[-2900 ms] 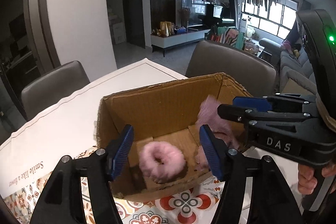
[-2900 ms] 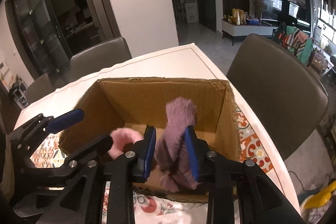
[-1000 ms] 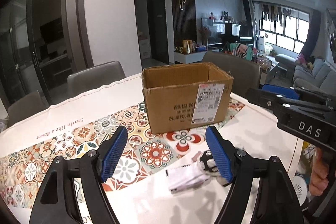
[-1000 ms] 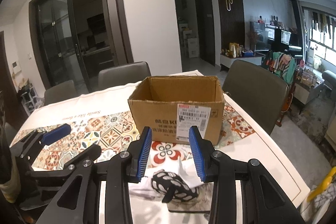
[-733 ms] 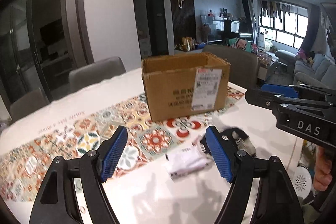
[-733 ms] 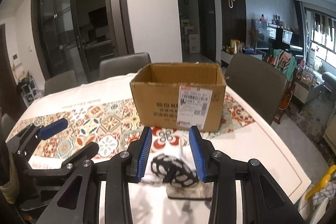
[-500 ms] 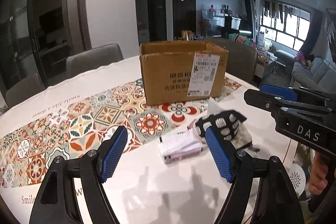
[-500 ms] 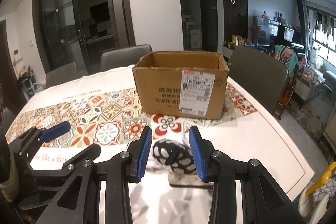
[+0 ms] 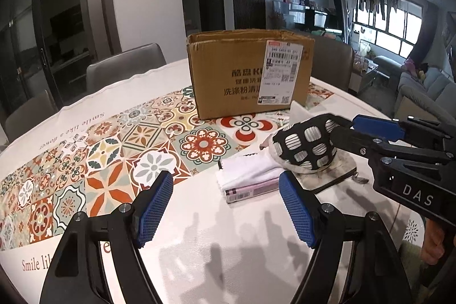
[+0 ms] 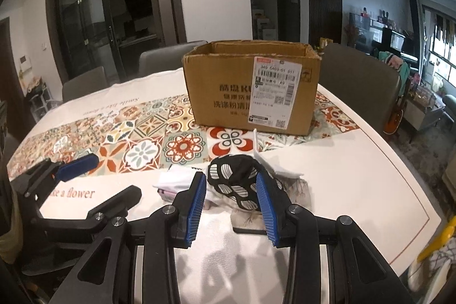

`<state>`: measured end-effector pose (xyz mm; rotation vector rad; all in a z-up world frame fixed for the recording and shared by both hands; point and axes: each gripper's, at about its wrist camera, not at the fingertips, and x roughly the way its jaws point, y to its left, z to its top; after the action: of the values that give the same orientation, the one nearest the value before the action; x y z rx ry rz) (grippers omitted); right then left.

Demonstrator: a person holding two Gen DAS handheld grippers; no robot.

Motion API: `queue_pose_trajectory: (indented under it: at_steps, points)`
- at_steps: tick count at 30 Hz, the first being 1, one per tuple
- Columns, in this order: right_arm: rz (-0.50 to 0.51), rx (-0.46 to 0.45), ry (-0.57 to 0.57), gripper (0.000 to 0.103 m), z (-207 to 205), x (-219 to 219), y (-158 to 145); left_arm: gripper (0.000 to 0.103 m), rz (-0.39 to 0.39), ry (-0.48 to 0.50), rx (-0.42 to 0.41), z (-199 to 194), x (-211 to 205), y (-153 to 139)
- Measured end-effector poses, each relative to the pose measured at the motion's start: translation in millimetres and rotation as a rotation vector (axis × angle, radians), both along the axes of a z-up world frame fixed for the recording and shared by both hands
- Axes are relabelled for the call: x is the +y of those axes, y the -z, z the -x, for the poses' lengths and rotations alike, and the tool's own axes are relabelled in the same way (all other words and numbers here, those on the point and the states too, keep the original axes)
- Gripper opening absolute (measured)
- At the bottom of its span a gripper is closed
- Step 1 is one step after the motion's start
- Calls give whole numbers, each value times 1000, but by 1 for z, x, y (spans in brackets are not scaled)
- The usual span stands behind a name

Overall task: Organize soft objects
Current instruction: 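Move both tools back to the table toward the dotted cap, then grasp the dotted cap with the right tool while the left tool grasps the pink package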

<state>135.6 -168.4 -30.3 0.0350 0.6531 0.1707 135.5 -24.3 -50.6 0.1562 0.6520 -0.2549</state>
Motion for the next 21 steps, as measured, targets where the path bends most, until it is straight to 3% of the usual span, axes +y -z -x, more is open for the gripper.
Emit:
queue_pose_trajectory:
  at_steps: [8, 13, 21]
  points:
    - [50, 9, 4, 39, -10, 4, 11, 76, -12, 15, 21, -11, -1, 14]
    - [76, -4, 18, 50, -15, 4, 13, 76, -16, 22, 18, -15, -3, 17]
    - [110, -29, 0, 50, -25, 8, 14, 76, -18, 23, 26, -23, -3, 21]
